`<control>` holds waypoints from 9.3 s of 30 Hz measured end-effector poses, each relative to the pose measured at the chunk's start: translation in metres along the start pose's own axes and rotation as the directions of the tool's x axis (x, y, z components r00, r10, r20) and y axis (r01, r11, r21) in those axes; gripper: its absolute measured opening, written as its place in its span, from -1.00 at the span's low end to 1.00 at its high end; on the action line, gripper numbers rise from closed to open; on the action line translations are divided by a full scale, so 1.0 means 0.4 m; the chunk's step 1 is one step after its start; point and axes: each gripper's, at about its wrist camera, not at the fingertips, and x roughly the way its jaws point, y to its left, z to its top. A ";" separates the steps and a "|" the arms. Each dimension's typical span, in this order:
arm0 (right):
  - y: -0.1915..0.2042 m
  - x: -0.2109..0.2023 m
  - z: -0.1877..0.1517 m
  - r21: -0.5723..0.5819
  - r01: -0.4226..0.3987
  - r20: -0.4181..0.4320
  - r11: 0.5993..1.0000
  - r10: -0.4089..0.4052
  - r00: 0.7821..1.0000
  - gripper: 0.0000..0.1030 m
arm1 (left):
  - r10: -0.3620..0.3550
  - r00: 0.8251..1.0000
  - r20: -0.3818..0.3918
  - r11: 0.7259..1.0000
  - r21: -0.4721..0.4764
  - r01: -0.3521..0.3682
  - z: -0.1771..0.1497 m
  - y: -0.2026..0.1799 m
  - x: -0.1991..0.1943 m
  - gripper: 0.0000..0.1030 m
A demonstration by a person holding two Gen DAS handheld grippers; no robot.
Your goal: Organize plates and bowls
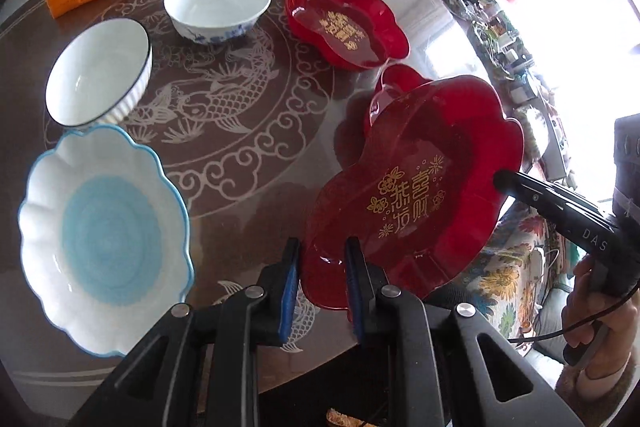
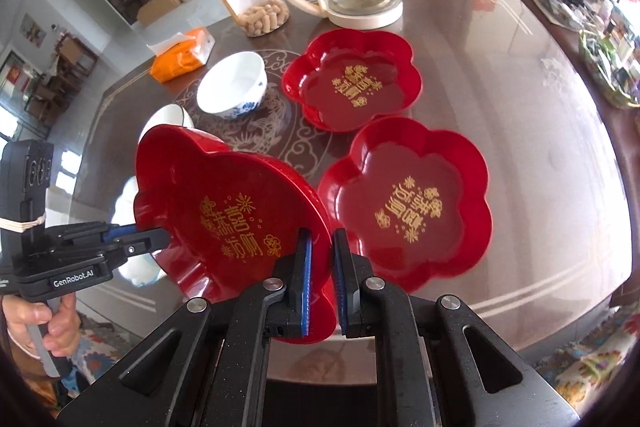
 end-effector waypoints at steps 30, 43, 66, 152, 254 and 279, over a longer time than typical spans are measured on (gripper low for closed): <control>-0.346 0.181 -0.108 0.355 0.035 -0.080 0.934 -0.007 0.997 -0.75 | 0.031 0.990 -0.137 0.999 0.023 -0.028 0.078 -0.164 0.334 -0.61; -0.406 0.092 -0.140 0.409 0.034 0.089 0.912 -0.077 0.993 0.17 | 0.106 0.991 0.077 0.992 0.061 -0.110 0.052 -0.144 0.244 0.33; 0.081 -0.150 -0.533 0.407 0.291 0.520 0.866 -0.481 0.706 0.40 | 0.357 0.693 0.626 0.869 0.049 -0.492 -0.378 -0.197 -0.149 0.91; -0.508 0.209 0.132 0.384 0.056 -0.029 0.922 -0.049 0.998 -0.41 | 0.061 0.998 -0.029 0.998 0.028 -0.060 0.396 -0.286 0.423 -0.62; -0.286 -0.009 -0.343 0.477 0.346 0.243 0.808 -0.499 0.832 0.55 | 0.274 0.801 0.533 0.895 0.164 -0.415 -0.297 -0.133 -0.025 0.96; -0.095 -0.242 -0.283 0.371 0.409 0.294 0.834 -0.523 0.800 0.56 | 0.290 0.870 0.400 0.907 0.174 -0.382 -0.222 -0.112 -0.063 0.96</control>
